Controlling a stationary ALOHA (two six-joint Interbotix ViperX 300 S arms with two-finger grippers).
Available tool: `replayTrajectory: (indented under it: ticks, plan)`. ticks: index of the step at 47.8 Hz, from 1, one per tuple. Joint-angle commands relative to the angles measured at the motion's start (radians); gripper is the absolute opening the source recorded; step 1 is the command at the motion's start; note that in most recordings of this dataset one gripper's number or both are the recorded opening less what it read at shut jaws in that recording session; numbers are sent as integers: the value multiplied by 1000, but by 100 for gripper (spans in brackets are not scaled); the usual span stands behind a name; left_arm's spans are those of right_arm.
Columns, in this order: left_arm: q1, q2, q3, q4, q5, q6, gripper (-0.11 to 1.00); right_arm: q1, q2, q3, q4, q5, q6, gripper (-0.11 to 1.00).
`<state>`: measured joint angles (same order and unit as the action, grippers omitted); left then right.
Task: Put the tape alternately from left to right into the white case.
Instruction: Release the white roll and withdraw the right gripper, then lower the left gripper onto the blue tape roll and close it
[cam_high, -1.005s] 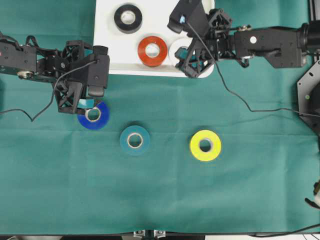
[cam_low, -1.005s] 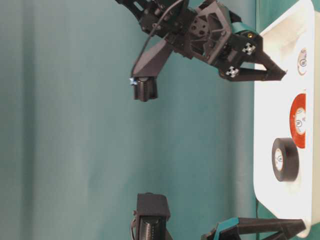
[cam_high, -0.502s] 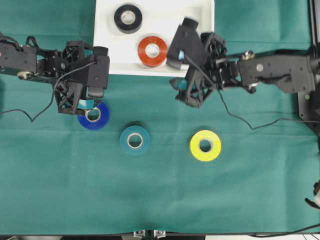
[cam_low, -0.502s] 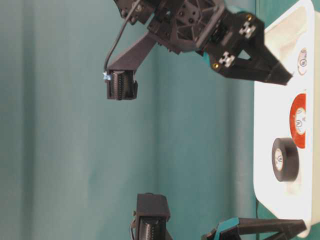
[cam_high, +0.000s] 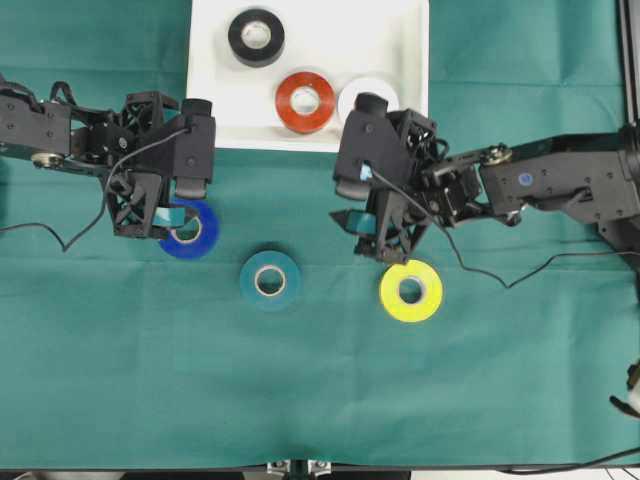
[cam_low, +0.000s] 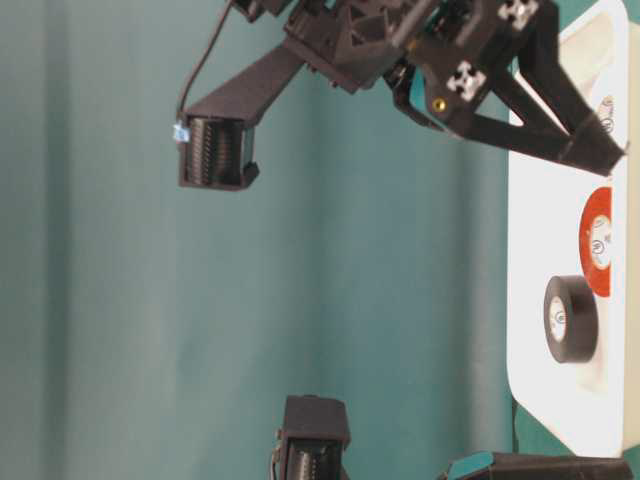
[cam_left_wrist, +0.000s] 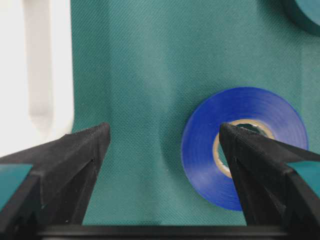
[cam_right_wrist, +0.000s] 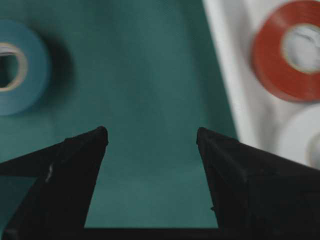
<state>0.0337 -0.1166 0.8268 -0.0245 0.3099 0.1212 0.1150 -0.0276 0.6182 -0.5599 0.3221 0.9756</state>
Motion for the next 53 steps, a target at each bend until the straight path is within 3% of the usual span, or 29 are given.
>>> replayTrajectory:
  ticks: [1,13,37,53]
  plan:
    - [-12,-23,-11,-3,-2,-2,68,15,-26,-2,-17,-37,-2,78]
    - [-26,-21,-12,-3,-3,-5,68,31,-26,20,-55,-89,0,78]
    - [-44,-20,-11,-3,54,-144,68,32,-26,49,-57,-91,-2,78]
    - [-52,29,-11,-3,55,-156,68,32,-12,49,-58,-91,-2,78]
